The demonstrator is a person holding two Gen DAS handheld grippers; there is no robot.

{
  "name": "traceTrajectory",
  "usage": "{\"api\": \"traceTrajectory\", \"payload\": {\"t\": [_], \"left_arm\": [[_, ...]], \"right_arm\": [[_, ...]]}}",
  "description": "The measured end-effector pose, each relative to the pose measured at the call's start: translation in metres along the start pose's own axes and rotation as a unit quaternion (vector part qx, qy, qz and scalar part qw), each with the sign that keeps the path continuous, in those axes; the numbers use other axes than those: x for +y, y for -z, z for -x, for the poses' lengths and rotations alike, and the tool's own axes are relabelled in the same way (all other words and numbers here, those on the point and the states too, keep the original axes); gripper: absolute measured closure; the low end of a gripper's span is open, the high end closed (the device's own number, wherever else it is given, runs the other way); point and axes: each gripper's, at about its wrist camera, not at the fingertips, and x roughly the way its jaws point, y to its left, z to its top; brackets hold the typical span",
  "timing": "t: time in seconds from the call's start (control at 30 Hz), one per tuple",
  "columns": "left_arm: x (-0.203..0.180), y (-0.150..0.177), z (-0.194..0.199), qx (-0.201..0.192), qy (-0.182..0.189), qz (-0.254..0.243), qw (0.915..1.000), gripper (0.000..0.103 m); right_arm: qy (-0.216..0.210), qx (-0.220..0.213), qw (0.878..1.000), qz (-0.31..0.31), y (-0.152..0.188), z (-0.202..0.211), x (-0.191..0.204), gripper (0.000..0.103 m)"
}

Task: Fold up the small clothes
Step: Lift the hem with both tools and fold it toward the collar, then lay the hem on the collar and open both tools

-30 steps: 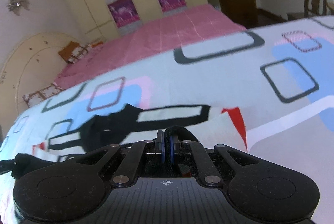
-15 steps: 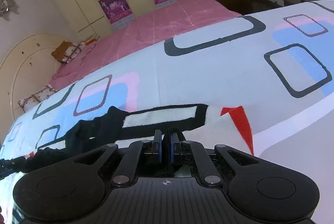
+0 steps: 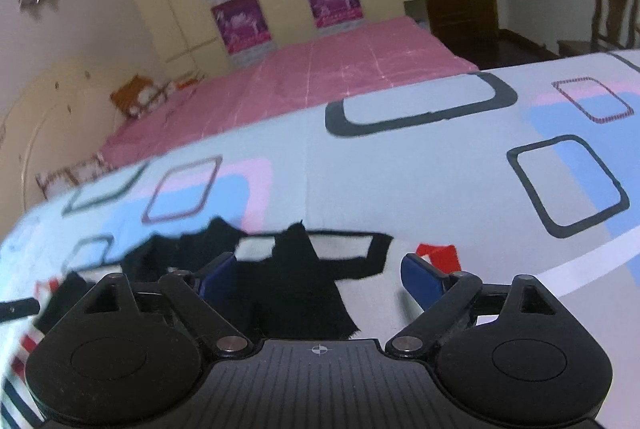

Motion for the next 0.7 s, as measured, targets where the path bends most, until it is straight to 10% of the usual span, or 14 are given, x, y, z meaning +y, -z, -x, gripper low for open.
{"api": "traceTrajectory", "payload": {"t": [0.07,0.23,0.47,0.7], "left_arm": [[-0.001,0.004,-0.008,0.009,-0.002,-0.004,0.9999,0.050],[-0.002,0.011,-0.014,0.005,-0.018,-0.016,0.9997,0.072],[-0.005,0.017,-0.008,-0.027,-0.029,-0.027,0.9988,0.097],[-0.007,0.013,0.010,-0.096,-0.050,-0.013,0.9940,0.098]], "right_arm": [[-0.001,0.014,1.000,0.006,0.002,-0.008,0.000,0.034],[-0.004,0.032,0.999,0.030,0.006,-0.026,0.005,0.038],[-0.003,0.051,0.996,0.073,0.013,-0.044,0.015,0.097],[0.016,-0.036,0.998,0.056,0.005,-0.024,0.014,0.098]]}}
